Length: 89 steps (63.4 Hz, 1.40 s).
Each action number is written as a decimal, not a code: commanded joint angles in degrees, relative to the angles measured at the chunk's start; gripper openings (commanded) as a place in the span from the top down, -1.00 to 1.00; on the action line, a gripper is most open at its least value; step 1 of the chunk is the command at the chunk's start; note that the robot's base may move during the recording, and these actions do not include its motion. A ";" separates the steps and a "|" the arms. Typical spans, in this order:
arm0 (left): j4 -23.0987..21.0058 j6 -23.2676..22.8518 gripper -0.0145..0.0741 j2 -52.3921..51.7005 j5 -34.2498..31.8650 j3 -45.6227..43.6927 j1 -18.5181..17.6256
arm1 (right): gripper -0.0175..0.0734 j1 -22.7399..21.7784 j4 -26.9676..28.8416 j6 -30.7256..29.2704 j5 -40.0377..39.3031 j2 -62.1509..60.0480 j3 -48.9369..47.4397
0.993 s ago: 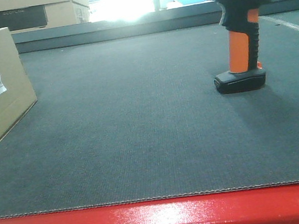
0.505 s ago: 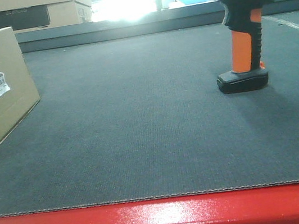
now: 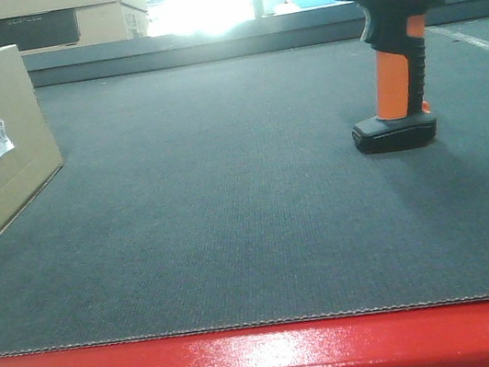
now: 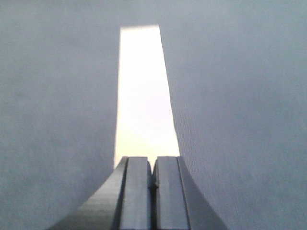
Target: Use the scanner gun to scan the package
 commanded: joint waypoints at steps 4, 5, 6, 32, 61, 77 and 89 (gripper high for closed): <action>0.07 -0.17 0.92 -9.02 -12.69 8.69 -0.36 | 0.95 -0.11 0.07 0.12 3.04 -8.03 0.48; 0.07 -0.17 0.92 -9.85 -13.20 9.42 -0.36 | 0.95 -0.11 0.07 0.12 3.28 -8.66 0.48; 0.07 -0.17 0.92 -10.66 -13.61 10.41 -0.36 | 0.95 -0.11 0.07 0.12 3.56 -9.28 0.48; 0.07 -0.17 0.92 -23.67 -9.49 14.22 -0.36 | 0.95 -0.11 0.07 0.12 6.48 -17.35 0.48; 0.07 -0.17 0.92 -23.90 -9.49 14.22 -0.36 | 0.95 -0.11 0.07 0.12 6.48 -17.35 0.48; 9.15 -0.67 0.92 -26.49 -8.19 16.15 -0.36 | 0.95 -0.11 0.07 0.12 6.48 -17.35 0.48; 4.36 -0.67 0.92 -35.98 -8.19 23.63 1.28 | 0.95 -0.11 0.07 0.12 6.48 -17.35 0.48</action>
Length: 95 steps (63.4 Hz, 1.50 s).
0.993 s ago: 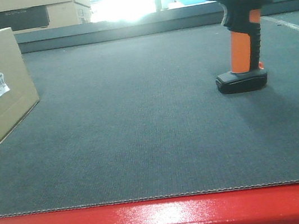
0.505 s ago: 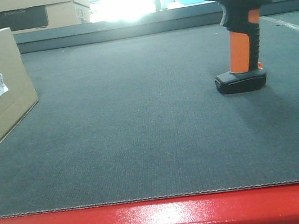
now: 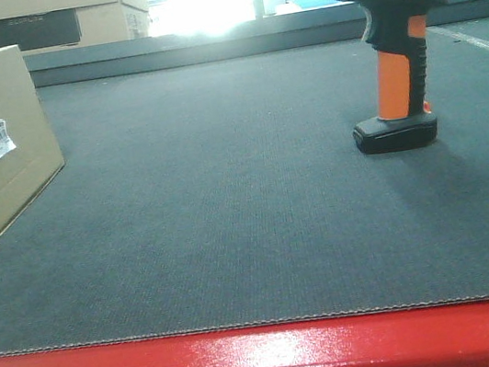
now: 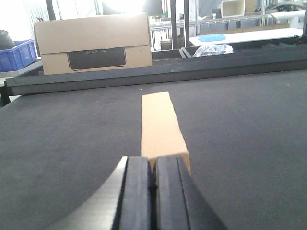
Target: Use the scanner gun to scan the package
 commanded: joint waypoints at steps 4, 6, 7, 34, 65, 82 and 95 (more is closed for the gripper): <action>-1.58 -0.54 0.92 -5.80 -0.97 5.37 2.04 | 0.95 -0.11 0.07 0.12 -0.77 -0.27 0.26; -1.58 -0.54 0.92 -7.15 -1.44 6.68 2.67 | 0.95 -0.11 0.07 0.12 -0.77 -0.27 0.26; -1.58 -0.54 0.92 -7.93 -1.79 7.67 3.03 | 0.95 -0.11 0.07 0.12 -0.77 -0.27 0.26; -1.58 -0.54 0.92 -14.13 -5.74 15.36 4.09 | 0.95 -0.11 0.07 0.12 -0.77 -0.36 0.26; -1.58 -0.54 0.92 -14.13 -5.74 15.36 4.09 | 0.95 -0.11 0.07 0.12 -0.77 -0.36 0.26; -1.58 -0.54 0.92 -14.13 -5.74 15.36 4.09 | 0.95 -0.11 0.07 0.12 -0.77 -0.36 0.26; -1.58 -0.54 0.92 -14.13 -5.74 15.36 4.09 | 0.95 -0.97 -8.01 12.90 -4.37 -0.30 1.50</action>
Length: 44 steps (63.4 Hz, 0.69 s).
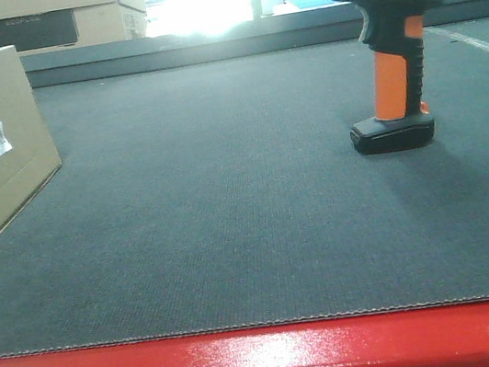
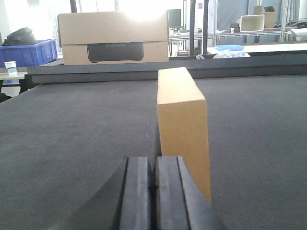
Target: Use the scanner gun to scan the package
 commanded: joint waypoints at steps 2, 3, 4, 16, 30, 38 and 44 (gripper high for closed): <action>-0.17 -0.43 0.92 -0.25 -1.03 -0.09 0.30 | 0.95 -1.15 -8.11 10.78 -5.09 -0.30 1.69; -0.17 -0.43 0.92 -0.25 -1.03 -0.09 0.30 | 0.95 -1.33 -9.00 12.18 -5.69 -0.30 2.03; -0.17 -0.43 0.92 -0.25 -1.03 -0.09 0.30 | 0.95 -1.44 -10.03 12.74 -6.27 -0.30 2.40; -0.17 -0.43 0.92 -0.25 -1.03 -0.09 0.30 | 0.95 -1.93 -11.33 13.01 -13.02 -0.30 9.53; -0.17 -0.43 0.92 -0.25 -1.03 -0.09 0.30 | 0.95 -1.93 -11.33 13.01 -21.35 -0.30 18.27; -0.17 -0.43 0.92 -0.25 -1.03 -0.09 0.30 | 0.95 -1.93 -11.33 13.01 -21.91 -0.68 20.49; -0.17 -0.43 0.92 -0.25 -1.03 -0.09 0.30 | 0.95 -2.17 -11.36 12.88 -18.80 -1.77 20.49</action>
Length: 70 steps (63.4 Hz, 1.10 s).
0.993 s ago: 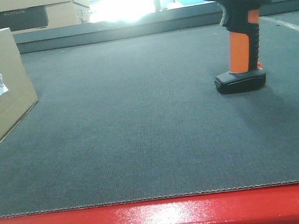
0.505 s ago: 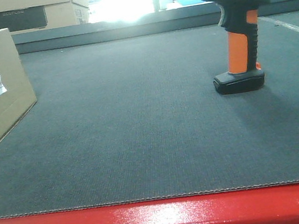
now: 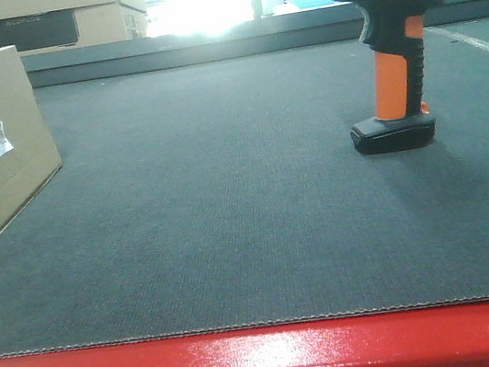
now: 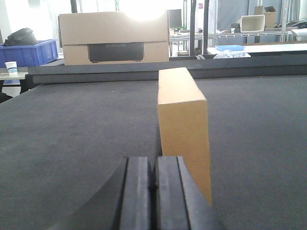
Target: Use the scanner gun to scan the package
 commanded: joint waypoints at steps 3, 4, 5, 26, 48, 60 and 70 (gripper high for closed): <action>-0.17 -0.43 0.92 -0.25 -1.03 -0.09 0.30 | 0.95 -0.67 -0.71 0.11 0.83 -0.64 0.13; -0.17 -0.43 0.92 -0.25 -1.03 -0.09 0.30 | 0.95 -0.70 -0.83 0.11 0.94 -0.64 0.13; -0.17 -0.43 0.92 -0.25 -1.03 -0.09 0.30 | 0.95 -0.70 -0.83 -0.15 0.95 -0.64 0.13; -0.17 -0.43 0.92 -0.25 -1.03 -0.09 0.30 | 0.95 -0.70 -0.83 -0.29 0.72 -0.64 0.13; -0.17 -0.43 0.92 -0.25 -1.03 -0.09 0.30 | 0.95 -0.70 -0.83 -0.29 0.72 -0.64 0.13; -0.17 -0.43 0.92 -0.25 -1.03 -0.09 0.30 | 0.95 -0.70 -0.83 -0.29 0.72 -0.64 0.13; -0.17 -0.43 0.92 -0.25 -1.03 -0.09 0.30 | 0.95 -0.70 -0.83 -0.29 0.72 -0.64 0.13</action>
